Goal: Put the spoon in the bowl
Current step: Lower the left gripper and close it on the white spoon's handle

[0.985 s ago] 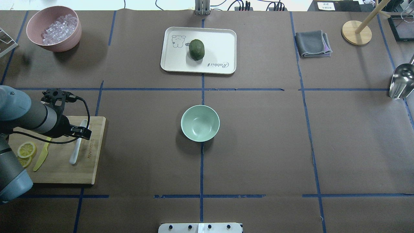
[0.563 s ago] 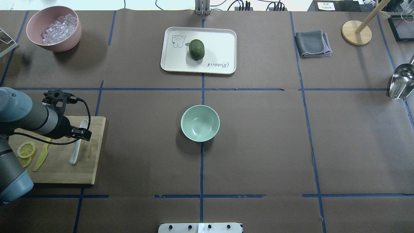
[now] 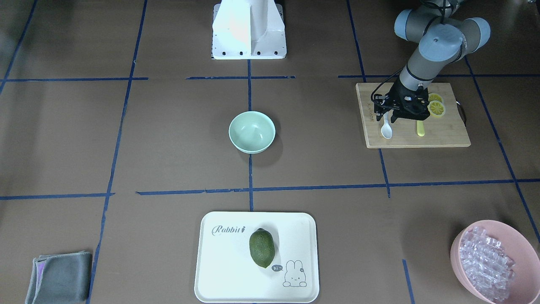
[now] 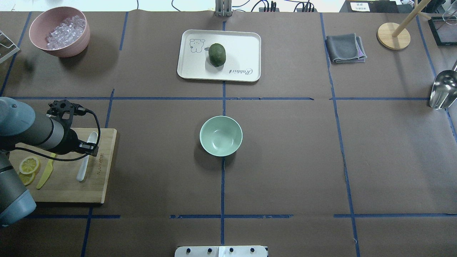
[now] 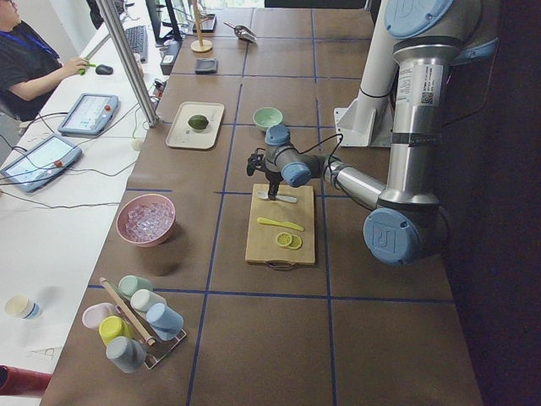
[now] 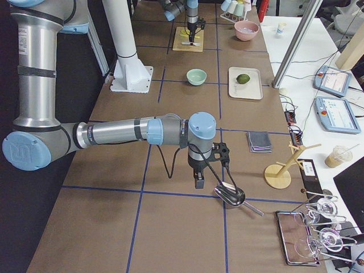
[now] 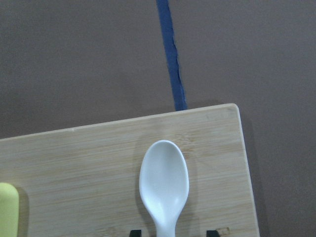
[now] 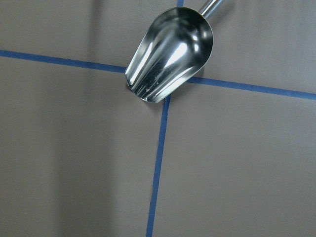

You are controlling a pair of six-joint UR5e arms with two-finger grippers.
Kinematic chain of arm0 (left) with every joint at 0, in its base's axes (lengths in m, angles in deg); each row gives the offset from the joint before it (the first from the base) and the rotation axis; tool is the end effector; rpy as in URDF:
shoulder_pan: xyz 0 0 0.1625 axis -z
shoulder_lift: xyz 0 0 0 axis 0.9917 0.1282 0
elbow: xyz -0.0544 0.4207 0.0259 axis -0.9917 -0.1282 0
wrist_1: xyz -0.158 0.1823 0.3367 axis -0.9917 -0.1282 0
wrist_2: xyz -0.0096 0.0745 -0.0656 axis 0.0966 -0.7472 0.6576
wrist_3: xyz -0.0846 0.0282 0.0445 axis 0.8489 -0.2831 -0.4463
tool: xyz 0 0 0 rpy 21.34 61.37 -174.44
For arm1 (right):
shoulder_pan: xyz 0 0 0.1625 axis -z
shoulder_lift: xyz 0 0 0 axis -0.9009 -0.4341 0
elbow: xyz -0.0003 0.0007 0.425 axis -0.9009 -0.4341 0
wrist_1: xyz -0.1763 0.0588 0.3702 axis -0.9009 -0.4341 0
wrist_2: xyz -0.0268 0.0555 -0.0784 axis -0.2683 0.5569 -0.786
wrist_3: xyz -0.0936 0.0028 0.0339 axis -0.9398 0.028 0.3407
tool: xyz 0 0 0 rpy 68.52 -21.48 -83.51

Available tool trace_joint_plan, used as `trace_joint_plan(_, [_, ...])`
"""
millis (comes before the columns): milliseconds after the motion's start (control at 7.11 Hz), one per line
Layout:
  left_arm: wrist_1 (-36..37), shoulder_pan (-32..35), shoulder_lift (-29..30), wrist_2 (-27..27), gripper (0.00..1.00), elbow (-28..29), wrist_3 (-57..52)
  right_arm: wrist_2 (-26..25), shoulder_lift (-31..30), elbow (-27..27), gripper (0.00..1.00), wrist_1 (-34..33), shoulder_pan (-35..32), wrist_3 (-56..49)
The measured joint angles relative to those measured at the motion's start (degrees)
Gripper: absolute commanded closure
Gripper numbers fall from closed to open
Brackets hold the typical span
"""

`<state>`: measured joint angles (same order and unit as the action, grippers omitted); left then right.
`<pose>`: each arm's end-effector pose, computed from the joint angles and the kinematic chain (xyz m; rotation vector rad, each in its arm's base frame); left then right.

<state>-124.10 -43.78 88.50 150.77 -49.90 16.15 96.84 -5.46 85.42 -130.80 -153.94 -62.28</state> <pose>0.3499 -0.4001 0.4711 0.1210 0.8106 0.1366 0.0663 -0.4488 0.5969 0.0515 -0.7017 -0.1134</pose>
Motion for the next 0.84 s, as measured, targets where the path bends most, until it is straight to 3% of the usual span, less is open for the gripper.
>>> trace_joint_plan(281, [0.08,0.0,-0.08,0.0,0.56,0.21,-0.02,-0.05,0.0,-0.01,0.0,0.0,-0.03,0.01])
trace_joint_plan(844, [0.15,-0.01,-0.06,0.17,0.79,0.67,-0.09,-0.11,0.0,-0.08,0.0,0.0,0.01,0.01])
